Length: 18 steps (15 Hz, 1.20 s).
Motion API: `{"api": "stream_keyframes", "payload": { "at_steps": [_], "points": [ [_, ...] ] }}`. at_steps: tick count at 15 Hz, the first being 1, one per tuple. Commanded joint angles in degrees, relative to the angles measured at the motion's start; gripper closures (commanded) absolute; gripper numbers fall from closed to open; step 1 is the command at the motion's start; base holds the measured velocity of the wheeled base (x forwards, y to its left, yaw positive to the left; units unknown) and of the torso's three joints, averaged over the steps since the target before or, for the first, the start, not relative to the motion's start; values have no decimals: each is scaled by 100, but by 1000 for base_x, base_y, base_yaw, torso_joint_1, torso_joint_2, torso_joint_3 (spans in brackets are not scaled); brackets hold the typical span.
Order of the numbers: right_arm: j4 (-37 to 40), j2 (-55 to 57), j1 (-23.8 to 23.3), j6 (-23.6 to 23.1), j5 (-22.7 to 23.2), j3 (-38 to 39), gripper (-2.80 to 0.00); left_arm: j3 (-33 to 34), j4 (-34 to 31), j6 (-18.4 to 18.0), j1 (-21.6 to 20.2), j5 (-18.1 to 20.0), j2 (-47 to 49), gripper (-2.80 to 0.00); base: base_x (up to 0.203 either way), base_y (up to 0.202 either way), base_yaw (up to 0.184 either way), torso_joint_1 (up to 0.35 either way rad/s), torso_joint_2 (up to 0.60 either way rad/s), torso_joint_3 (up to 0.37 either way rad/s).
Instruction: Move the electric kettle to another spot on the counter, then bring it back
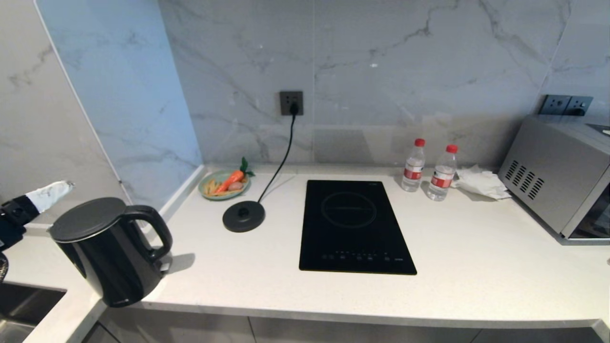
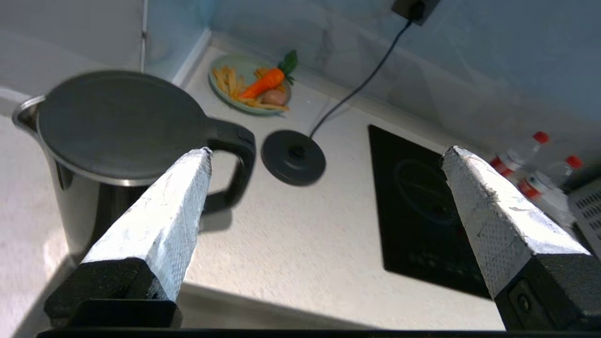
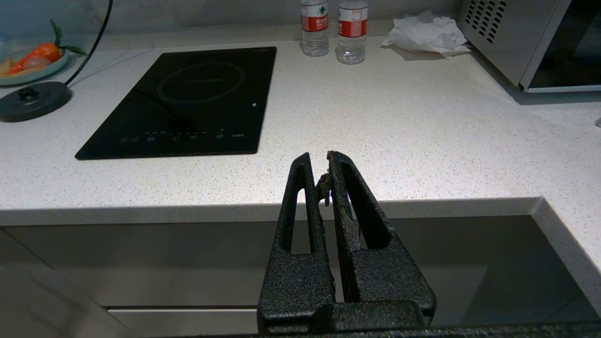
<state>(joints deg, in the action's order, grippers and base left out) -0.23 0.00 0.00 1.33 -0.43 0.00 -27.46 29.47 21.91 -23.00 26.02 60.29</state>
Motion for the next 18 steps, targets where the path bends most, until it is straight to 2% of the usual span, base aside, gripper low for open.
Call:
{"api": "stream_keyframes", "payload": {
  "at_steps": [1, 2, 3, 4, 6, 7, 9, 10, 11, 12, 14, 16, 18],
  "points": [
    [-3, 0, 0, -1, -1, 0, 0, -279, -1221, 2, 3, 61, -1086, -280, 0, 0, 0, 0, 0, 0],
    [-3, 0, 0, -1, -1, 0, 0, -244, -1416, -161, 1, 76, -1293, -280, 0, 0, 0, 0, 0, 0],
    [-3, 0, 0, -1, -1, 0, 0, -202, -1740, -474, 19, 84, -1464, -280, 0, 0, 0, 0, 0, 0],
    [-3, 0, 0, -1, -1, 0, 0, -239, -2011, -586, 65, 104, -1531, -280, 0, 0, 0, 0, 0, 0],
    [-3, 0, 0, -1, -1, 0, 0, -323, -2085, -600, 173, 254, -1512, -280, 0, 0, 0, 0, 0, 0],
    [-3, 0, 0, -1, -1, 0, 0, -272, -2099, -600, 197, 254, -1544, 0, 0, 0, 0, 0, 0, 0],
    [-3, 0, 0, -1, -1, 0, 0, -232, -2247, -600, 450, 166, -1683, 0, 0, 0, 0, 0, 0, 0],
    [-3, 0, 0, -1, -1, 0, 0, -225, -2344, -606, 692, -27, -1777, 0, 0, 0, 0, 0, 0, 0],
    [-3, 0, 0, -1, -1, 0, 0, -206, -2449, -628, 843, -550, -1874, 0, 0, 0, 0, 0, 0, 0],
    [-3, 0, 0, -1, -1, 0, 0, -155, -2542, -688, 1006, -874, -2038, 0, 0, 0, 0, 0, 0, 0],
    [-3, 0, 0, -1, -1, 0, 0, -5, -2616, -897, 1192, -973, -2446, 0, 0, 0, 0, 0, 0, 0],
    [-3, 0, 0, -1, -1, 0, 0, 100, -2931, -1286, 1535, -1007, -2878, 0, 0, 0, 0, 0, 0, 0],
    [-3, 0, 0, -1, -1, 0, 0, 76, -3395, -1527, 1455, -1009, -3243, 0, 0, 0, 0, 0, 0, 0]
  ]
}}
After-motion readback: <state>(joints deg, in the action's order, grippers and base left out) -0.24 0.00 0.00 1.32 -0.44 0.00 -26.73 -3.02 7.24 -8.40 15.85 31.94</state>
